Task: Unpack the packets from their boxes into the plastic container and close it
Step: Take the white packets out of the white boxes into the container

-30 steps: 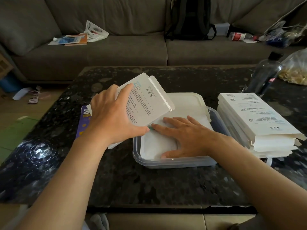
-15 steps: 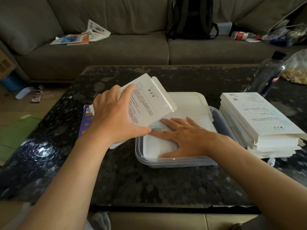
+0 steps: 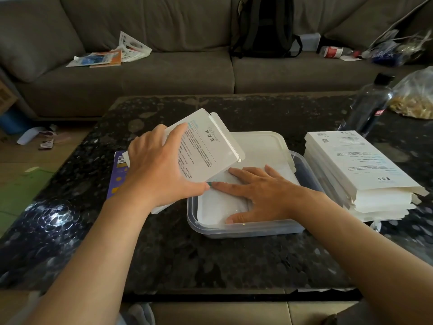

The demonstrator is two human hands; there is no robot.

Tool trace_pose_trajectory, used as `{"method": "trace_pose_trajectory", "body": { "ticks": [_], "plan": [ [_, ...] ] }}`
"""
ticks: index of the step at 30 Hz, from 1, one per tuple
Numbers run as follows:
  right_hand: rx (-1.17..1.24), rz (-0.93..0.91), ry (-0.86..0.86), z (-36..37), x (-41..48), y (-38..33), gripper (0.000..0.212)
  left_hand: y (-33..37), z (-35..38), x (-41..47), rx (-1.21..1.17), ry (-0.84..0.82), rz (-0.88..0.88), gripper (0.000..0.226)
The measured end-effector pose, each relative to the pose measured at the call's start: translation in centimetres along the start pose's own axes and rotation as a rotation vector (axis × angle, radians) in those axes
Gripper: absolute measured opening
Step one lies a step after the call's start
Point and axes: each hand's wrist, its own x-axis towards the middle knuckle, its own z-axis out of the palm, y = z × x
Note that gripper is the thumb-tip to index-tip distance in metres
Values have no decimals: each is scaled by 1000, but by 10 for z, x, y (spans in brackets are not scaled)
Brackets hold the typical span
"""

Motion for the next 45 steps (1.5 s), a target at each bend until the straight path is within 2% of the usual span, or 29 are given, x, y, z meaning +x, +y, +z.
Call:
{"method": "trace_pose_trajectory", "body": {
  "ticks": [17,26,28,30,32,34,37,41,45],
  "plan": [
    [48,25,-22,-2,-4,3,76,-2,0,-3,-4,-7,3,126],
    [71,41,-36,-2,-4,3,82,-3,-4,-7,-11,-6,-4,126],
    [107,50,27,-6,-5,-1,83,-4,-5,-7,-17,-7,-2,127],
    [239,88,157,-17,-9,-3,73,-3,-6,-7,-29,-6,5,126],
    [357,156,333,-31,-16,-2,47,-2,-6,-7,-46,-7,11,126],
    [373,271,545,-43,-22,3,22,-1,-7,-5,-43,-4,22,126],
    [548,352,795,-54,-26,10,21,2,-5,-3,-29,-4,51,125],
    [874,304,707,-56,-22,2,9,11,-4,-5,-43,-4,170,121],
    [915,286,609,-53,-14,2,20,19,-3,-6,-8,47,278,121]
  ]
}}
